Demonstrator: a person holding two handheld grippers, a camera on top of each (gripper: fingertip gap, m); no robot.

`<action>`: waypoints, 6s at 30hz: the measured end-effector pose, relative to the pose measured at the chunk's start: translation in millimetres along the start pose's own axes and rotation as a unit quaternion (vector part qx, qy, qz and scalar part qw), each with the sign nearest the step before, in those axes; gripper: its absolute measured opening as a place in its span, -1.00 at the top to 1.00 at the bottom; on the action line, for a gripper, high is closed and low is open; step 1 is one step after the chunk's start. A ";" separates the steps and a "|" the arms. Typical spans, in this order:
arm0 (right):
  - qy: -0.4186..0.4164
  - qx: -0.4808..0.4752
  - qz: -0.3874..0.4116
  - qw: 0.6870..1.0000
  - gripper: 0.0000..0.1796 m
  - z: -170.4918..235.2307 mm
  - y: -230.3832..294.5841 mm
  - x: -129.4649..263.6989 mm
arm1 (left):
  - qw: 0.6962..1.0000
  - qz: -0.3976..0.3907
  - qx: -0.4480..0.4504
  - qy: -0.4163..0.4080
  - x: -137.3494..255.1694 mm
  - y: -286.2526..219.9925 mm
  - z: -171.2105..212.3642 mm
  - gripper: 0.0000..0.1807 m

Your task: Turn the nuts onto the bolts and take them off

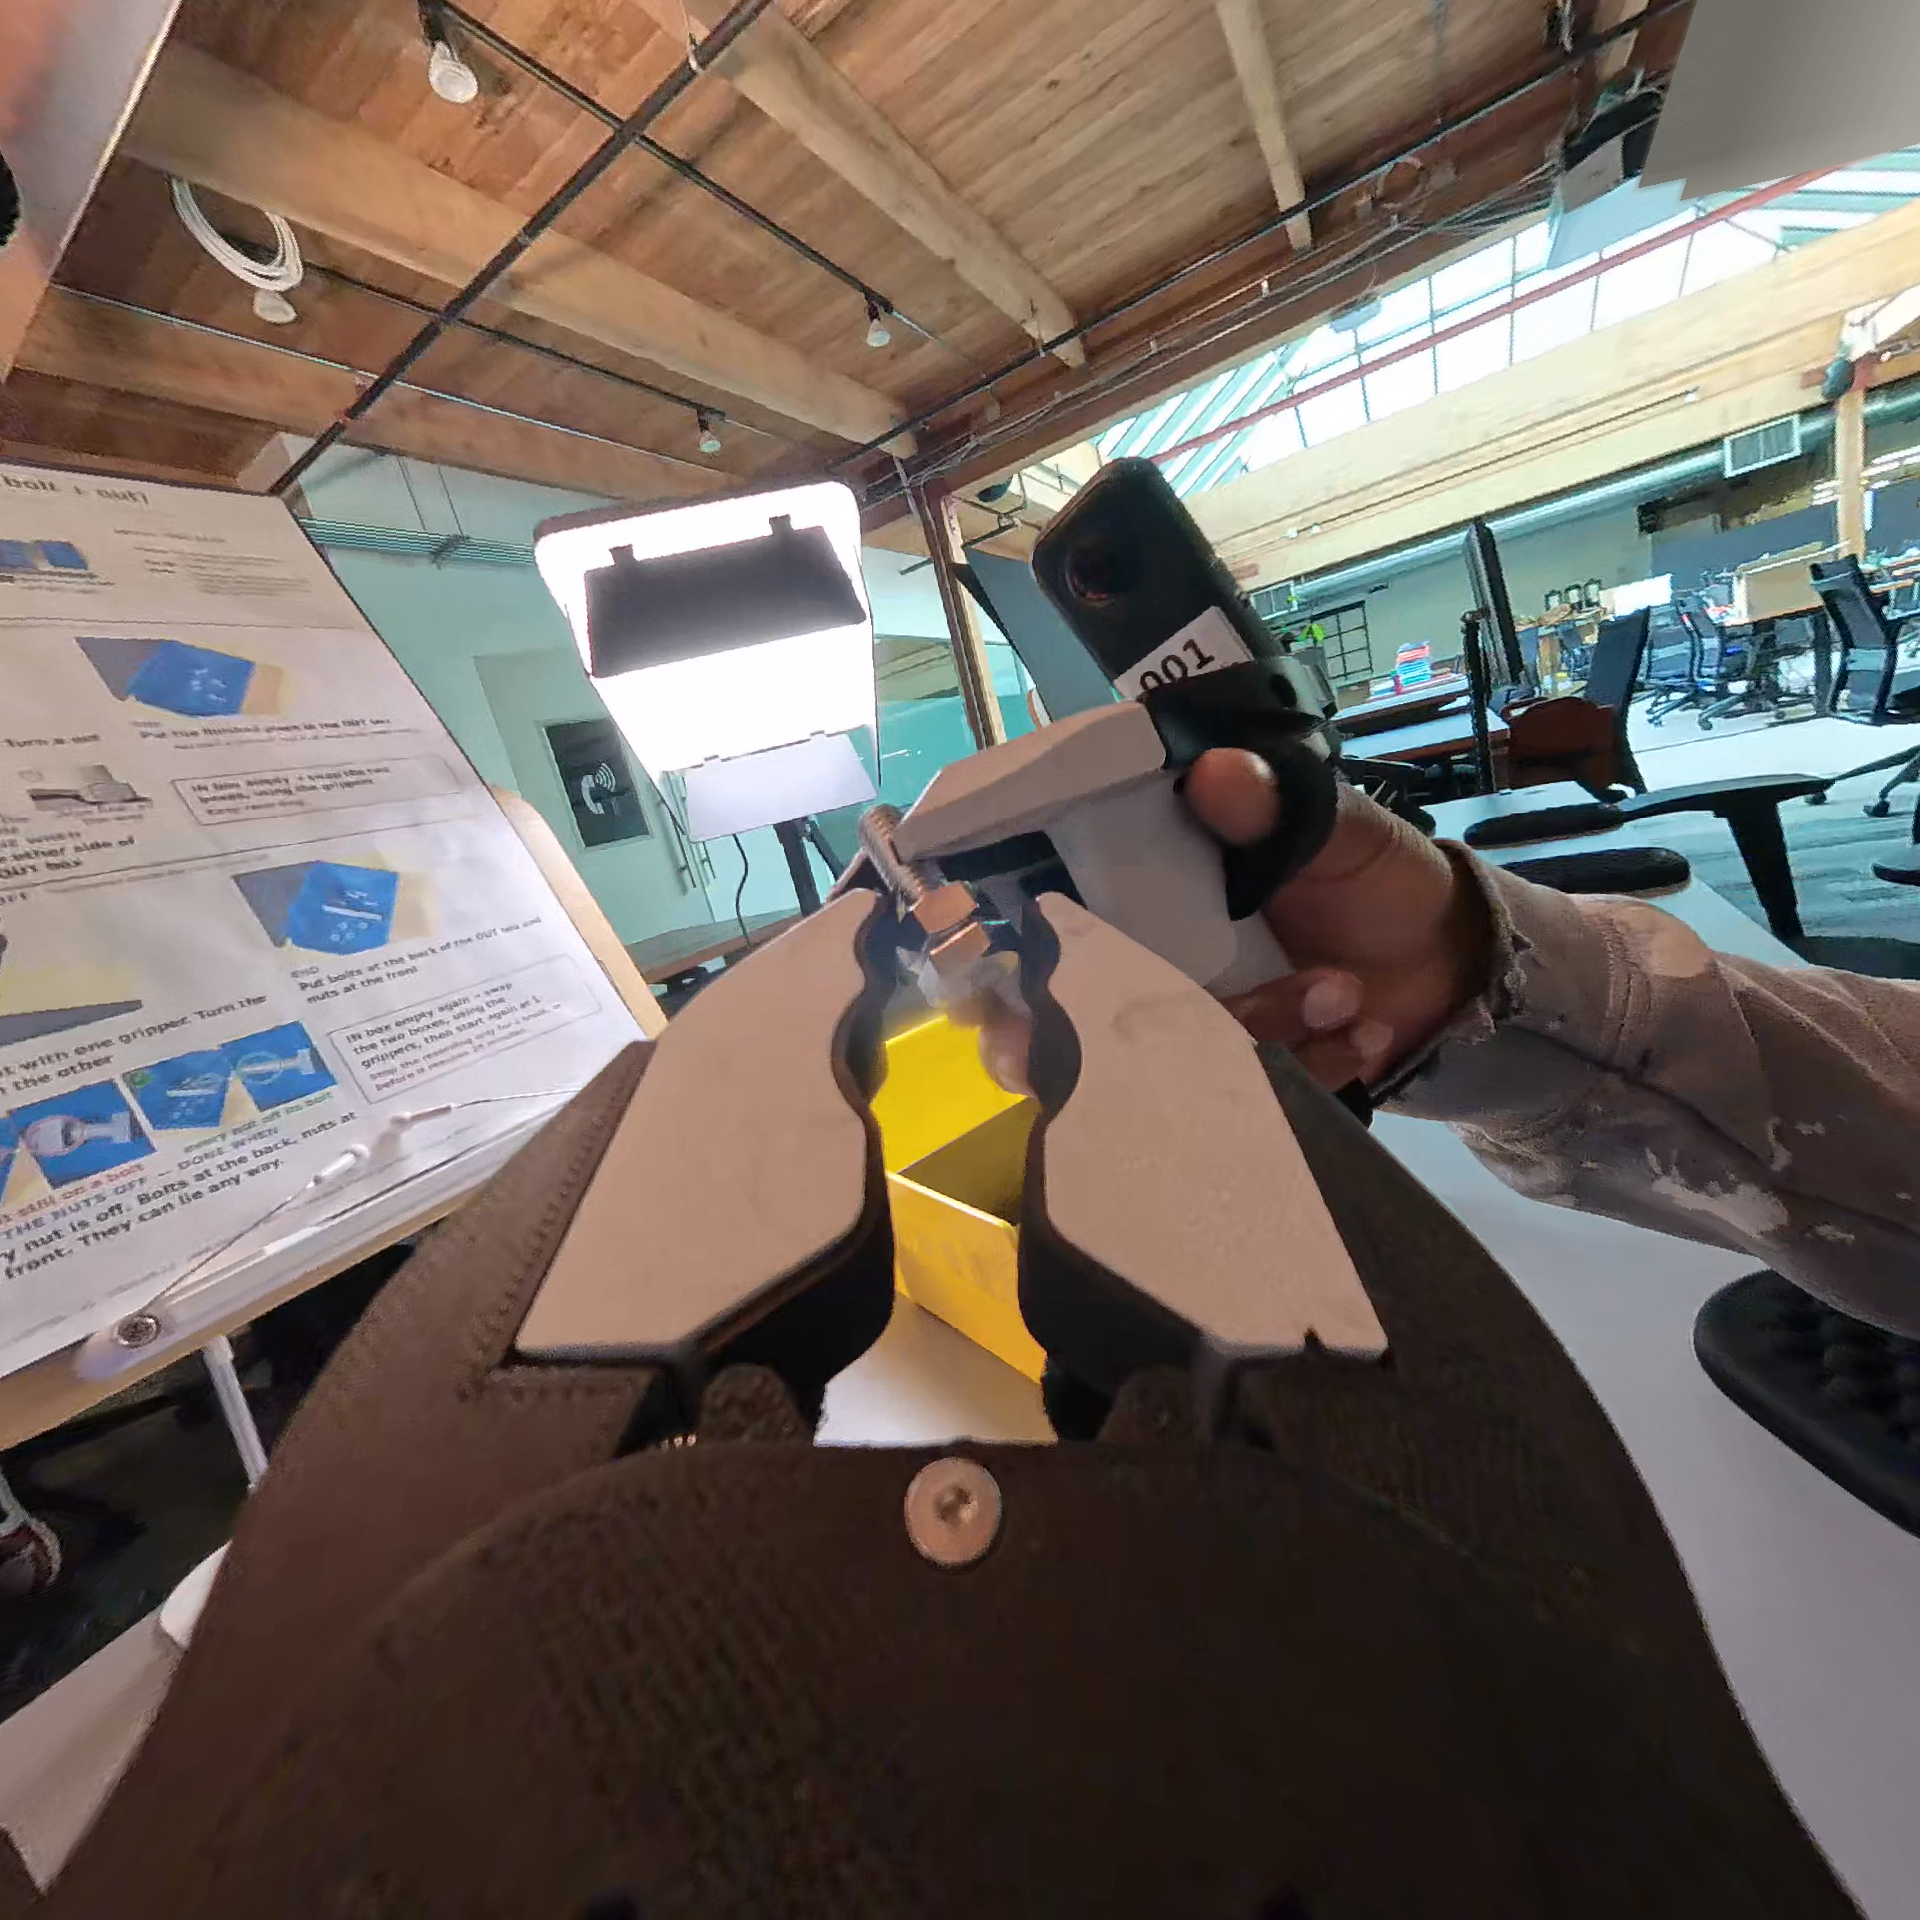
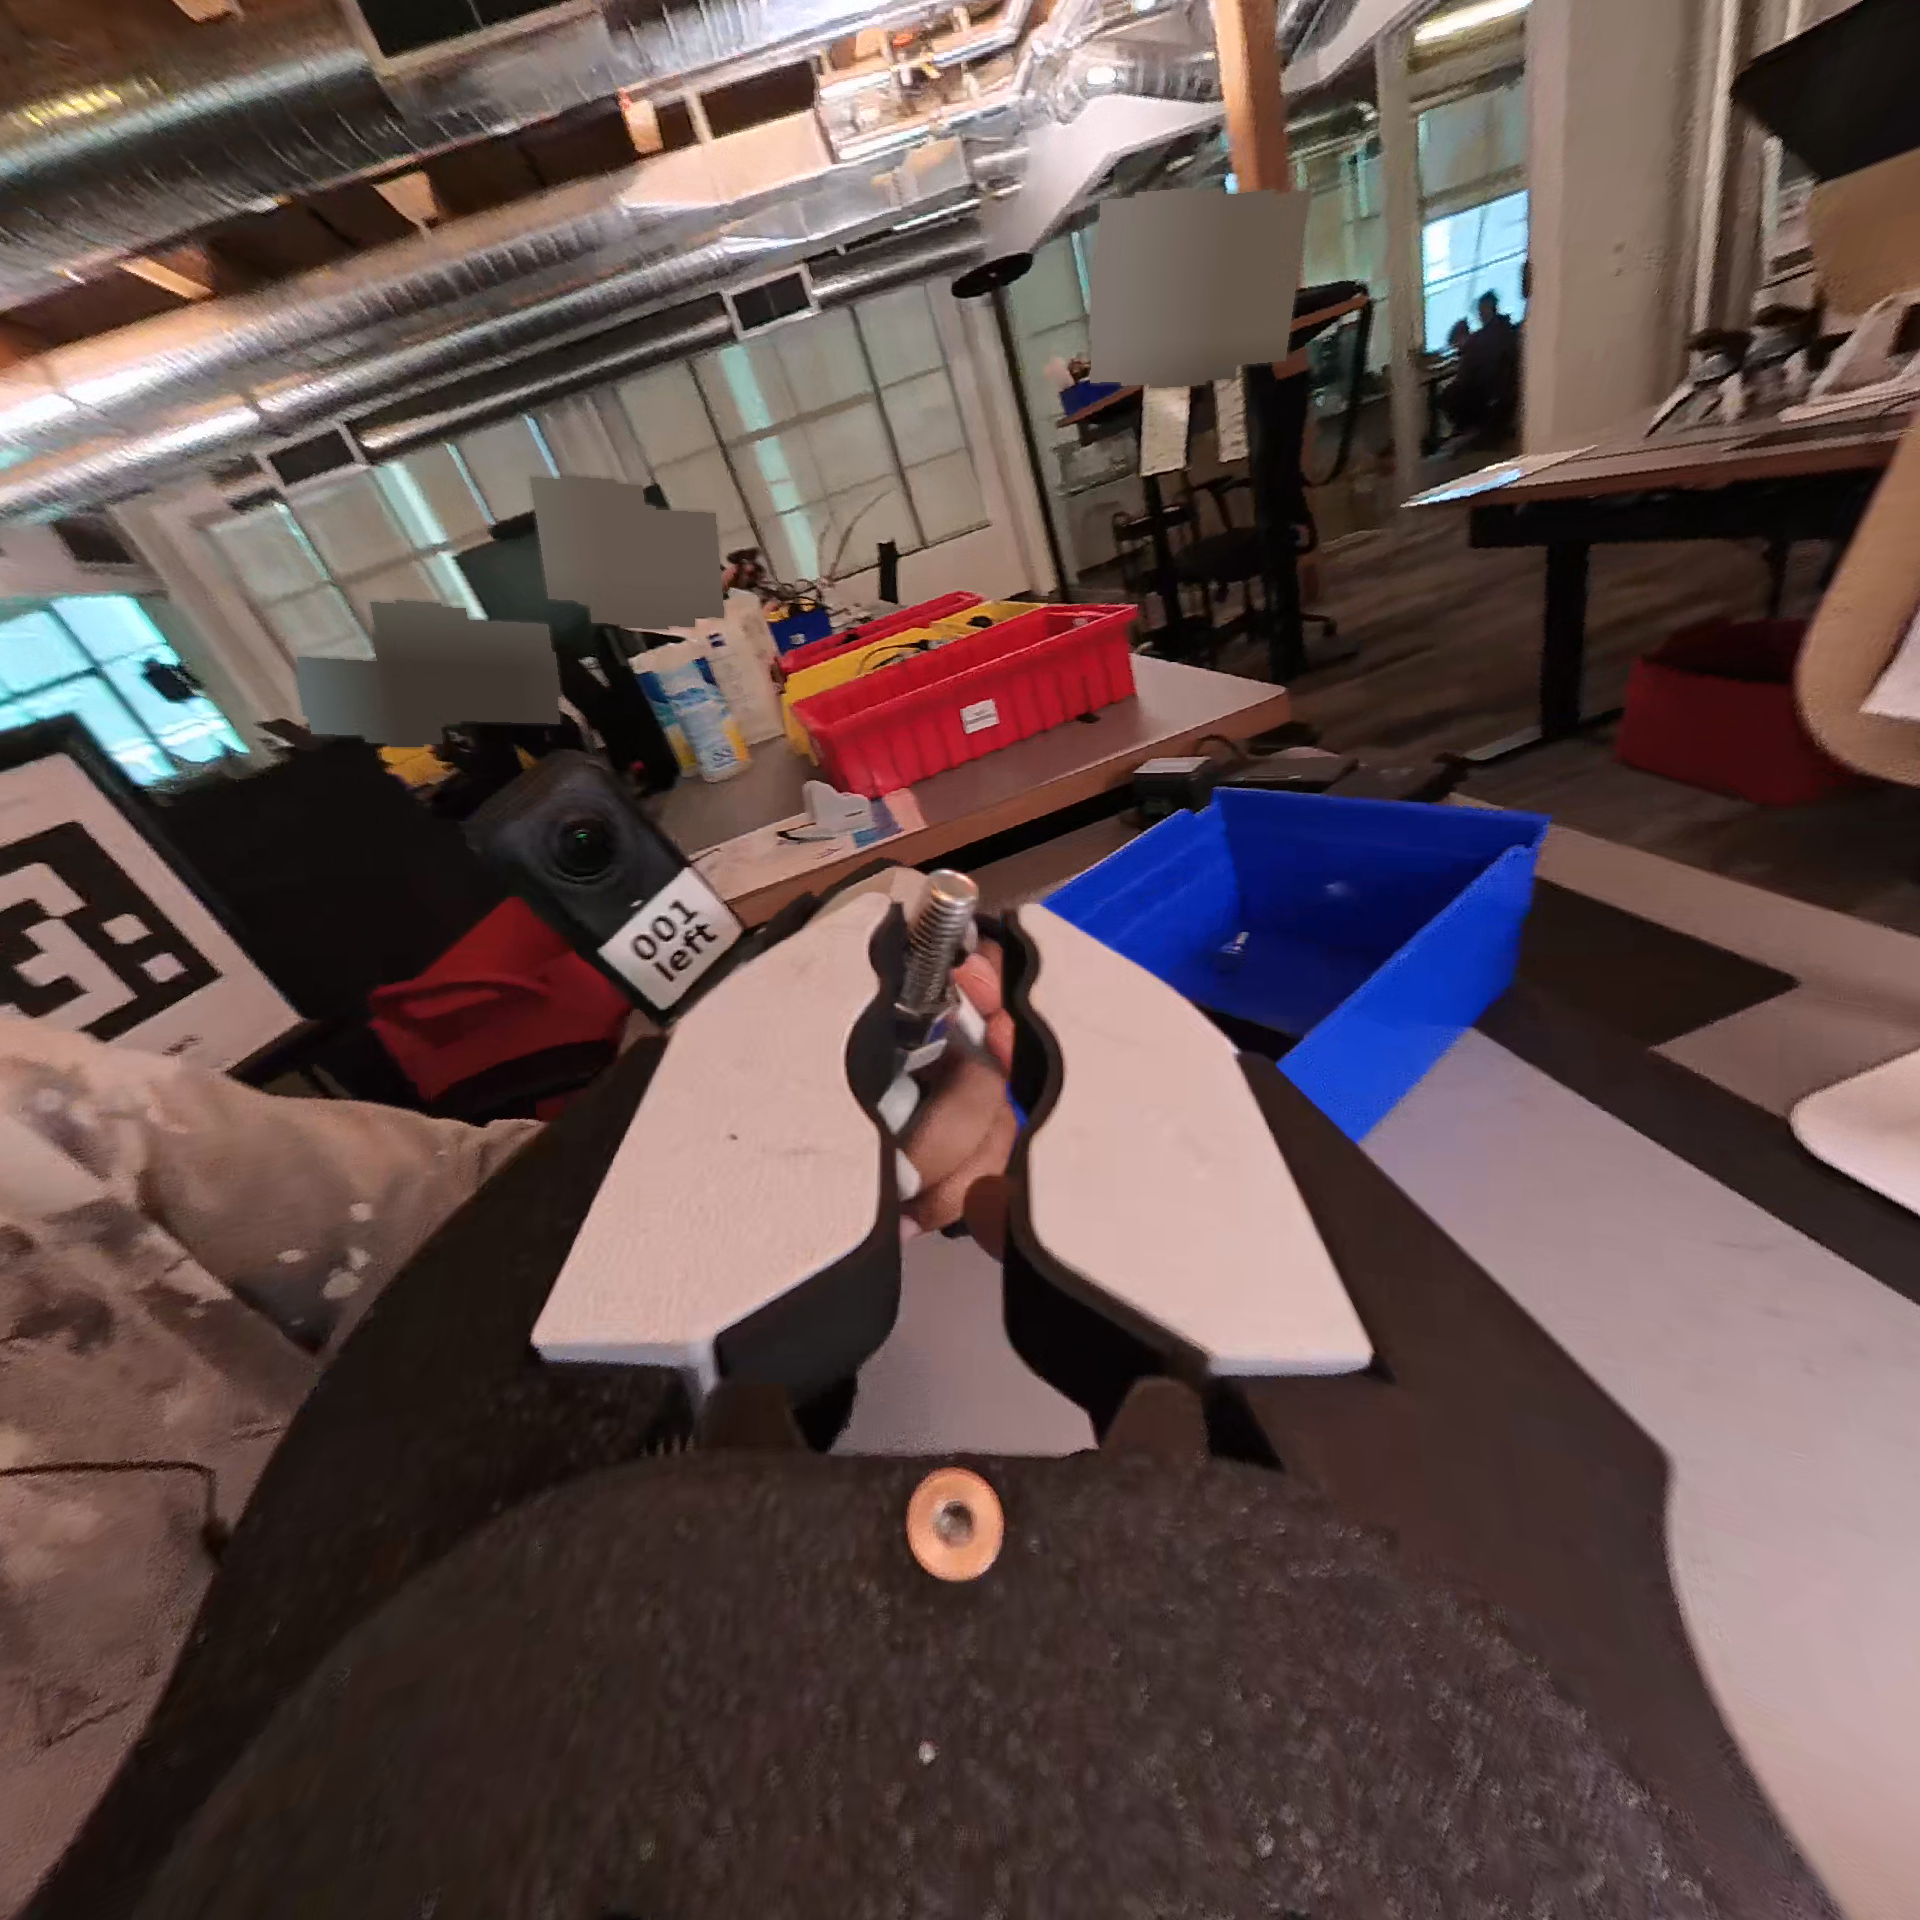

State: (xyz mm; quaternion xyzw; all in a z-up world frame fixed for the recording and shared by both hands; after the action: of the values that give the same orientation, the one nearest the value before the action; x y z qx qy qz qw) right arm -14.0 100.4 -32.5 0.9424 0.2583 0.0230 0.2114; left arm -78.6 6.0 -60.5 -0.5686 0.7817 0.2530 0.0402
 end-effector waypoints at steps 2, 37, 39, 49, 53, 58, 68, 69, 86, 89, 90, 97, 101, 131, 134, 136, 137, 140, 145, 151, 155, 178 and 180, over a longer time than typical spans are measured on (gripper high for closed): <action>0.006 -0.010 -0.020 1.000 0.88 3.4 -3.4 1.3 | 1.000 0.012 0.009 0.004 -1.7 -1.0 6.5 0.73; -0.002 0.122 -0.110 0.986 0.89 9.8 4.7 22.8 | 0.947 0.165 0.274 0.015 -9.7 -13.9 21.2 0.81; -0.001 0.124 -0.108 0.986 0.89 10.4 4.5 22.1 | 0.947 0.164 0.276 0.015 -10.0 -14.3 22.1 0.81; 0.000 0.121 -0.104 0.987 0.90 13.3 1.4 19.8 | 0.948 0.154 0.278 0.012 -9.4 -12.5 24.0 0.80; -0.004 0.122 -0.102 0.987 0.89 12.7 1.5 19.8 | 0.949 0.149 0.278 0.006 -9.1 -11.6 23.8 0.80; -0.013 0.117 -0.108 0.987 0.89 12.4 2.6 18.9 | 0.948 0.151 0.279 0.002 -9.2 -12.5 22.9 0.78; -0.025 0.118 -0.118 0.986 0.90 12.2 4.8 18.7 | 0.948 0.155 0.280 -0.003 -9.4 -13.7 19.3 0.79; -0.029 0.119 -0.119 0.985 0.89 12.0 5.2 18.8 | 0.948 0.154 0.279 -0.006 -9.1 -13.5 18.6 0.80; -0.006 0.111 -0.038 0.993 0.66 11.7 -3.8 8.0 | 0.969 0.075 0.235 -0.010 -2.2 0.3 13.8 0.80; 0.006 0.129 -0.034 0.991 0.71 11.5 -2.3 9.9 | 0.968 0.076 0.241 -0.013 -2.9 -0.7 16.7 0.80; 0.007 0.134 -0.031 0.990 0.72 11.5 -1.3 9.8 | 0.966 0.076 0.245 -0.018 -2.7 -0.7 17.0 0.80; -0.022 0.091 0.044 0.995 0.95 3.0 -25.2 22.5 | 0.965 0.076 0.243 -0.064 5.5 9.3 1.8 0.80; -0.028 0.093 -0.019 0.995 0.77 2.1 -1.3 13.7 | 0.967 0.075 0.237 -0.054 4.9 9.9 3.5 0.80; -0.039 0.106 -0.003 0.994 0.66 2.1 11.9 4.3 | 0.971 0.069 0.225 -0.041 1.4 5.6 4.0 0.80; -0.063 0.099 0.046 0.992 0.89 -6.1 -4.0 18.1 | 0.969 0.070 0.229 -0.062 6.0 11.6 -2.6 0.80; -0.065 0.091 0.032 0.993 0.82 -8.5 -1.7 20.5 | 0.973 0.065 0.216 -0.056 6.1 12.2 -3.9 0.80; -0.064 0.093 0.022 0.993 0.78 -8.1 2.5 18.4 | 0.972 0.065 0.219 -0.054 5.7 12.1 -3.0 0.80; -0.049 0.105 0.003 0.993 0.67 -1.0 14.9 6.4 | 0.971 0.065 0.224 -0.045 3.4 9.4 2.6 0.80; -0.055 0.092 0.037 0.994 0.88 -2.7 4.5 9.1 | 0.970 0.070 0.227 -0.057 4.5 8.9 0.4 0.80; -0.059 0.108 0.016 0.992 0.68 -4.1 12.3 9.8 | 0.973 0.065 0.217 -0.051 4.1 9.2 -2.1 0.80; -0.047 0.115 0.011 0.992 0.63 1.4 16.9 1.6 | 0.973 0.066 0.217 -0.044 2.0 5.6 -0.4 0.80; -0.055 0.104 0.020 0.993 0.56 0.7 18.6 0.6 | 0.974 0.055 0.217 -0.041 2.9 7.8 1.9 0.80; -0.058 0.105 0.029 0.992 0.57 1.4 15.5 0.1 | 0.974 0.057 0.215 -0.043 2.4 6.0 0.5 0.80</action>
State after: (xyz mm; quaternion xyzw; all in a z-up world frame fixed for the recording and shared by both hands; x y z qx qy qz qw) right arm -6.3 87.9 -27.4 0.9663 0.2187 -0.0529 0.1251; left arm -85.0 5.5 -59.7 -0.4895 0.8467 0.1047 0.1804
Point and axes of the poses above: each gripper's, where its closed fingertips meet, x back along the fingers, z out of its underside, y = z × x across the jaws, the point moved 7 cm from there along x, back along the fingers, and after that the axes turned 7 degrees about -x, right-handed, at the moved point
